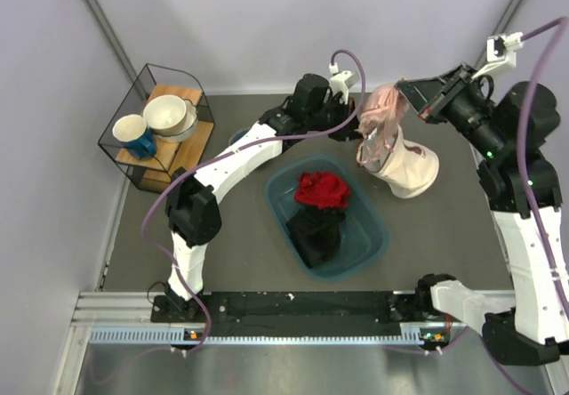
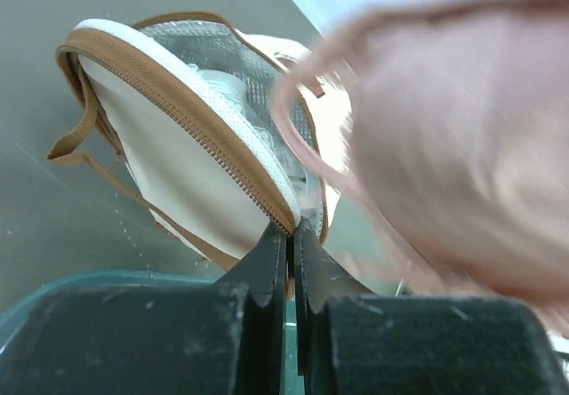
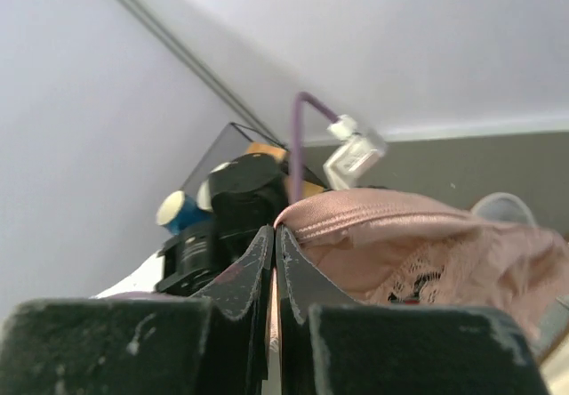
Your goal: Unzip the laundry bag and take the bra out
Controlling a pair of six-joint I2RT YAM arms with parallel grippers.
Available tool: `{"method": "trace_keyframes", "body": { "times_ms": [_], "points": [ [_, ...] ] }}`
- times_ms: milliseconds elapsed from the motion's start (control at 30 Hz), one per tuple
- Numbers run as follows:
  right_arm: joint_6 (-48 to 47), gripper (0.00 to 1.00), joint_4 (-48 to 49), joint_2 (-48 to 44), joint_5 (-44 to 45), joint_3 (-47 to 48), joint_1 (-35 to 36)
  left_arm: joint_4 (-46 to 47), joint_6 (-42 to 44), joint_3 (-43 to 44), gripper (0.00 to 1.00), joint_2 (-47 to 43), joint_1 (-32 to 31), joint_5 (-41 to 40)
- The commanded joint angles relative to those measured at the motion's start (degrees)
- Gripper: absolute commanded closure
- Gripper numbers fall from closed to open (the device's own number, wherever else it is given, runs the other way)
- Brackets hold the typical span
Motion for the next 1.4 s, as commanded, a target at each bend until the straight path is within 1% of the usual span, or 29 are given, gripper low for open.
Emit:
{"method": "trace_keyframes", "body": {
  "times_ms": [0, 67, 300, 400, 433, 500, 533, 567, 633, 667, 700, 800, 933, 1000, 1033, 1100, 1200, 1233, 1367],
  "points": [
    [0.14, 1.00, 1.34, -2.00, -7.27, 3.78, 0.45, -0.16, 1.11, 6.93, 1.00, 1.58, 0.51, -2.51],
    [0.67, 1.00, 1.26, -2.44, -9.99, 3.69, 0.54, -0.95, 1.02, 9.73, 1.00, 3.15, 0.51, -3.14],
    [1.11, 1.00, 1.25, -4.63, -15.01, 0.89, 0.45, -2.45, 1.20, 17.74, 1.00, 7.47, 1.39, -5.25],
    [1.90, 1.00, 1.17, -5.42, -17.65, -4.29, 0.54, -2.62, 0.58, 19.33, 1.00, 8.00, 2.01, -5.16],
    [2.60, 1.00, 1.08, -5.51, -18.35, -7.70, 0.63, -2.54, 0.58, 19.50, 1.00, 7.74, 2.09, -5.16],
    [2.87, 1.00, 1.08, -6.04, -18.80, -11.32, 2.73, -2.54, 0.58, 19.51, 1.00, 7.39, 2.10, -4.90],
    [2.87, 1.00, 0.99, -5.95, -18.54, -14.56, 3.78, -2.62, 0.58, 19.42, 1.00, 7.04, 2.10, -4.81],
    [2.78, 1.00, 0.82, -5.95, -17.58, -15.89, 6.75, -2.62, 0.49, 19.07, 1.00, 6.95, 2.10, -4.46],
    [2.17, 1.00, 0.29, -5.17, -16.52, -18.70, 9.75, -2.62, 0.67, 18.45, 1.00, 6.51, 2.10, -4.37],
    [1.82, 1.00, -0.41, -4.55, -16.69, -19.07, 11.07, -2.54, 0.75, 17.93, 1.00, 6.33, 2.10, -4.63],
    [1.29, 1.00, -1.11, -3.85, -16.17, -19.16, 14.31, -2.62, 0.93, 17.66, 1.00, 6.24, 2.10, -4.81],
    [-0.29, 1.00, -2.00, -1.04, -13.36, -20.73, 19.41, -2.54, 1.11, 16.61, 1.00, 5.63, 2.10, -4.99],
    [-1.61, 1.00, -2.00, 2.74, -9.75, -23.73, 22.06, -1.84, 1.11, 14.24, 1.00, 4.05, 2.10, -5.25],
    [-1.79, 1.00, -2.00, 3.19, -9.57, -22.77, 23.12, -1.75, 1.54, 12.74, 1.00, 3.52, 2.18, -5.51],
    [-2.66, 1.00, -2.00, 2.93, -7.66, -20.85, 24.87, -1.66, 1.81, 12.22, 1.00, 3.08, 2.27, -5.77],
    [-3.63, 1.00, -2.43, 1.70, -6.15, -18.38, 26.11, -1.66, 1.99, 11.25, 1.00, 2.73, 2.53, -5.95],
    [-4.60, 1.00, -3.84, 0.47, -4.83, -12.93, 26.29, -1.48, 1.64, 10.72, 1.00, 2.72, 2.97, -5.52],
    [-5.65, 1.00, -5.41, 0.20, -3.69, -9.44, 26.29, -1.40, 1.11, 10.72, 1.00, 2.55, 3.15, -5.16],
    [-7.33, 1.00, -7.01, -1.29, -1.84, -2.91, 26.29, -0.60, 0.76, 9.84, 1.00, 2.37, 3.68, -4.46]
  ]
}}
